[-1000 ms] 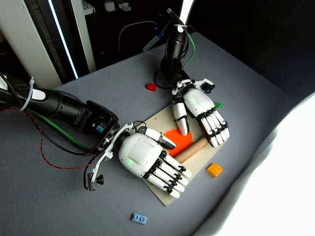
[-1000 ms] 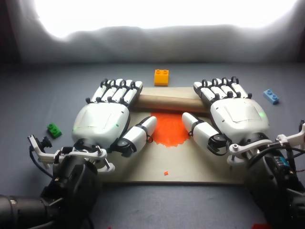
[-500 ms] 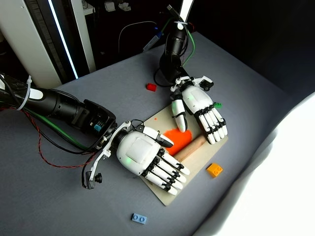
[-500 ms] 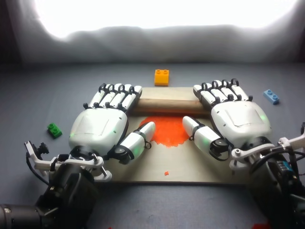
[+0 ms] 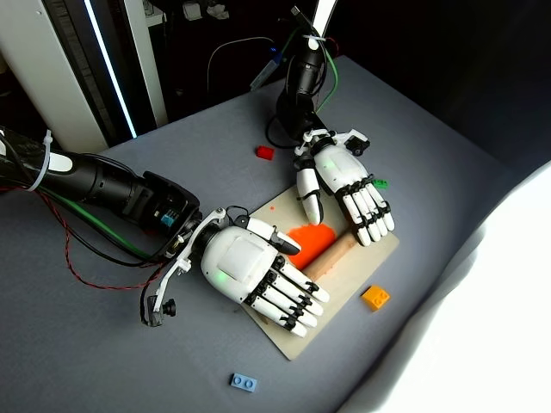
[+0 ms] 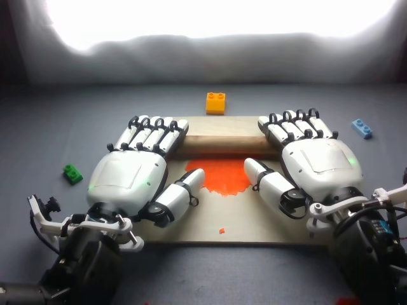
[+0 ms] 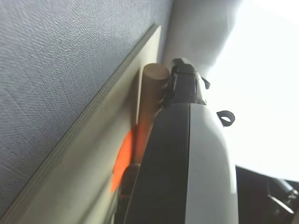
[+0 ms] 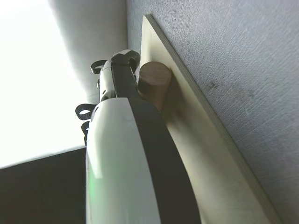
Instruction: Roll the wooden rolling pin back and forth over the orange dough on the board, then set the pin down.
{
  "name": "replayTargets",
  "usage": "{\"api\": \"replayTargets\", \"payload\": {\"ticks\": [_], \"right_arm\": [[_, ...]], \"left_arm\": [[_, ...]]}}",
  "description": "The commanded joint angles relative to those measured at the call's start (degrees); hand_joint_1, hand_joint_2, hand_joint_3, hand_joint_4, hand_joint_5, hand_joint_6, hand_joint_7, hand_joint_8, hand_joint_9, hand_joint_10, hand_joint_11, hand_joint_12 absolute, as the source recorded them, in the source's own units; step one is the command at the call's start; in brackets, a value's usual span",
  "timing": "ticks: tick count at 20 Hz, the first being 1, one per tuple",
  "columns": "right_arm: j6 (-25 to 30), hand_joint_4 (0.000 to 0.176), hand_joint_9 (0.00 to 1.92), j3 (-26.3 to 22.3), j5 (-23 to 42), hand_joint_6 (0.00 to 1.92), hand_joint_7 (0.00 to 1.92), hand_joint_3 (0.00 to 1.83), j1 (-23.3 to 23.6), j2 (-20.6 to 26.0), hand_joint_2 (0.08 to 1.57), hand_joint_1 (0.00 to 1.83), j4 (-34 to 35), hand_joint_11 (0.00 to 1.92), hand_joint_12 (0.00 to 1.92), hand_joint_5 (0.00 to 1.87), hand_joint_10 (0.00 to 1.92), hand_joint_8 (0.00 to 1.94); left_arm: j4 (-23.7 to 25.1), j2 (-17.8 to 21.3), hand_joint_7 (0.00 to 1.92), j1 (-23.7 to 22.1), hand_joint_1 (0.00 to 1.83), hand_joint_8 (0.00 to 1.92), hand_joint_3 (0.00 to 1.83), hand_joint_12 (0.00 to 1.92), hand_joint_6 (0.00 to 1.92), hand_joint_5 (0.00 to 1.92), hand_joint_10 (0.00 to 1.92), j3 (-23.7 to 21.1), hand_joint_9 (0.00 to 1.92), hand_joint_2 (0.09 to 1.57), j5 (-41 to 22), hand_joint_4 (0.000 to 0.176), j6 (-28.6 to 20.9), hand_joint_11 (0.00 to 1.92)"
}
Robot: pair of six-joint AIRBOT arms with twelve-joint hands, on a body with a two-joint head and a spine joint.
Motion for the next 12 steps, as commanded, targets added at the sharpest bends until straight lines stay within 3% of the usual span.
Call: {"api": "replayTargets", "payload": {"ticks": [1,4,7,9,12], "right_arm": [[-0.1,0.0,0.21,-0.4,0.2,0.0,0.27,0.0,-1.1,-0.1,1.39,0.0,0.2,0.0,0.46,0.23,0.0,0.0],[-0.2,0.0,0.21,-1.0,0.5,0.01,0.27,0.0,-1.3,0.1,1.4,0.0,0.2,0.0,0.42,0.24,0.0,0.0],[-0.5,0.0,0.22,-1.8,0.6,0.01,0.28,0.0,-1.6,0.3,1.39,0.0,0.2,0.0,0.54,0.27,0.01,0.0],[-0.6,0.0,0.2,-2.5,0.7,0.01,0.26,0.0,-1.8,0.5,1.39,0.0,0.2,0.0,0.39,0.24,0.01,0.0],[-0.8,0.0,0.19,-3.2,0.8,0.0,0.26,0.0,-2.0,0.7,1.39,0.0,0.2,0.0,0.39,0.24,0.0,0.0]], "left_arm": [[0.3,0.0,0.24,0.7,0.0,0.0,0.0,0.22,0.01,0.17,0.0,-0.4,0.18,1.46,-1.1,0.0,-0.1,0.0],[0.6,0.5,0.26,0.8,0.0,0.01,0.0,0.27,0.01,0.19,0.01,-1.0,0.2,1.46,-1.5,0.0,0.1,0.0],[0.7,0.9,0.24,0.9,0.0,0.0,0.0,0.31,0.0,0.17,0.0,-1.4,0.19,1.46,-1.7,0.0,0.1,0.0],[0.9,1.2,0.24,0.9,0.0,0.0,0.0,0.33,0.0,0.18,0.0,-1.7,0.2,1.47,-1.7,0.0,0.1,0.0],[1.0,1.7,0.24,1.0,0.0,0.0,0.0,0.3,0.0,0.19,0.0,-2.2,0.18,1.47,-1.9,0.0,0.1,0.0]]}}
